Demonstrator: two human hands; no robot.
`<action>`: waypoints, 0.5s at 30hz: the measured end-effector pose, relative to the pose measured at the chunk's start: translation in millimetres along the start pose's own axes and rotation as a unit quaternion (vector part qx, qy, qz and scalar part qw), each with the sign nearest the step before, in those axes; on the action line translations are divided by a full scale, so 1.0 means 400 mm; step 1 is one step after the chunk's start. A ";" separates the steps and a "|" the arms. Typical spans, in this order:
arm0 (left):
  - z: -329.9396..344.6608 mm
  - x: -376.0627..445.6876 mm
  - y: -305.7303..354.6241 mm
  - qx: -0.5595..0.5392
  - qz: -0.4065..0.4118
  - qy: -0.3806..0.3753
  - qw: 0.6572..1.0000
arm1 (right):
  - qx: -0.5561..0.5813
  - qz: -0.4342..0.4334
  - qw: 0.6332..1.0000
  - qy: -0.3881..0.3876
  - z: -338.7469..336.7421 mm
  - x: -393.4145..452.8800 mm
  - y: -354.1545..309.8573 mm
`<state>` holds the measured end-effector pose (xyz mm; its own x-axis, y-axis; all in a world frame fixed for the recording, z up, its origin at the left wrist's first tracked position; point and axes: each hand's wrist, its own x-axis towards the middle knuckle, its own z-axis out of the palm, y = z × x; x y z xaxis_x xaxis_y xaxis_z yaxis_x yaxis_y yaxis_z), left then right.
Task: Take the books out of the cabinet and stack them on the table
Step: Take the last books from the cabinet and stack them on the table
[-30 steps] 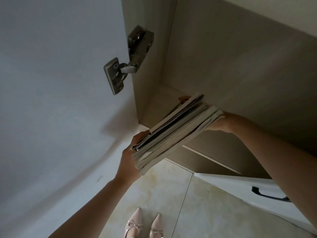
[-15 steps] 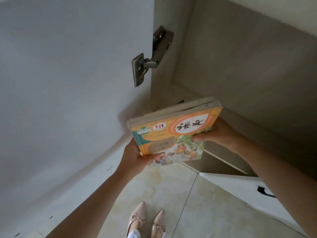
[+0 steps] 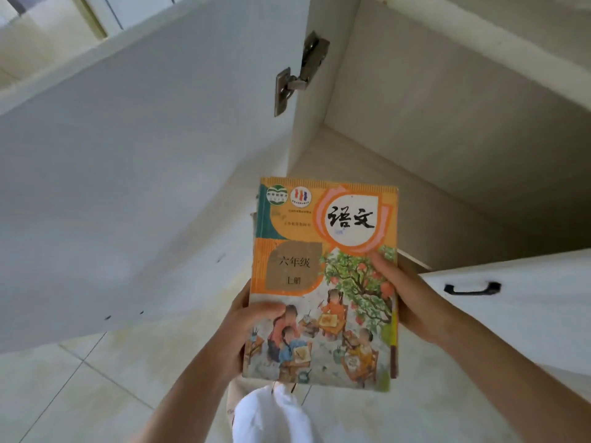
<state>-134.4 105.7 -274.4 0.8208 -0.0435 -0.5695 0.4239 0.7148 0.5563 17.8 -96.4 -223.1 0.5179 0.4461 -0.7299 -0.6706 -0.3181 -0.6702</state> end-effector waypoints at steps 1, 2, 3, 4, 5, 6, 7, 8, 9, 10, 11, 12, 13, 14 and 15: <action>-0.001 -0.029 0.001 -0.010 -0.009 -0.010 1.000 | 0.010 0.012 1.000 -0.005 0.009 -0.020 0.013; -0.001 -0.056 0.004 -0.014 -0.018 -0.015 1.000 | 0.025 0.023 0.999 -0.008 0.021 -0.041 0.020; -0.004 -0.088 0.006 -0.012 -0.023 -0.014 1.000 | 0.040 0.035 0.999 -0.004 0.032 -0.060 0.034; -0.006 -0.119 0.008 -0.005 -0.028 -0.011 1.000 | 0.049 0.042 0.998 -0.007 0.051 -0.084 0.042; -0.010 -0.148 0.006 0.004 -0.030 -0.004 1.000 | 0.051 0.046 0.998 -0.010 0.065 -0.104 0.056; -0.009 -0.178 0.004 0.017 -0.030 0.012 0.999 | 0.047 0.048 0.998 -0.012 0.086 -0.129 0.066; -0.009 -0.212 0.001 0.031 -0.026 0.041 0.998 | 0.042 0.048 0.998 -0.016 0.106 -0.152 0.077; -0.011 -0.251 -0.004 0.043 -0.020 0.072 0.996 | 0.038 0.047 0.998 -0.020 0.129 -0.176 0.085; -0.013 -0.284 -0.012 0.055 -0.014 0.094 0.994 | 0.036 0.044 0.998 -0.025 0.145 -0.195 0.092; -0.015 -0.331 -0.022 0.058 -0.011 0.107 0.992 | 0.029 0.039 0.998 -0.031 0.173 -0.222 0.096; -0.019 -0.377 -0.036 0.051 -0.006 0.109 0.993 | 0.015 0.031 0.999 -0.035 0.199 -0.247 0.101; -0.023 -0.420 -0.050 0.042 -0.001 0.111 0.993 | -0.005 0.020 0.999 -0.041 0.226 -0.272 0.103; -0.027 -0.475 -0.068 0.033 0.006 0.125 0.992 | -0.031 0.009 0.998 -0.050 0.257 -0.302 0.110; -0.033 -0.525 -0.085 0.025 0.011 0.148 0.989 | -0.061 -0.005 0.996 -0.060 0.289 -0.332 0.115; -0.040 -0.580 -0.102 0.015 0.018 0.170 0.985 | -0.094 -0.022 0.993 -0.070 0.323 -0.363 0.121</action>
<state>-348.2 97.9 -174.9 0.6612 0.2214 -0.7168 0.4127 0.6905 0.5940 -158.7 -68.5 -132.2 0.4574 0.5708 -0.6819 -0.5311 -0.4396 -0.7243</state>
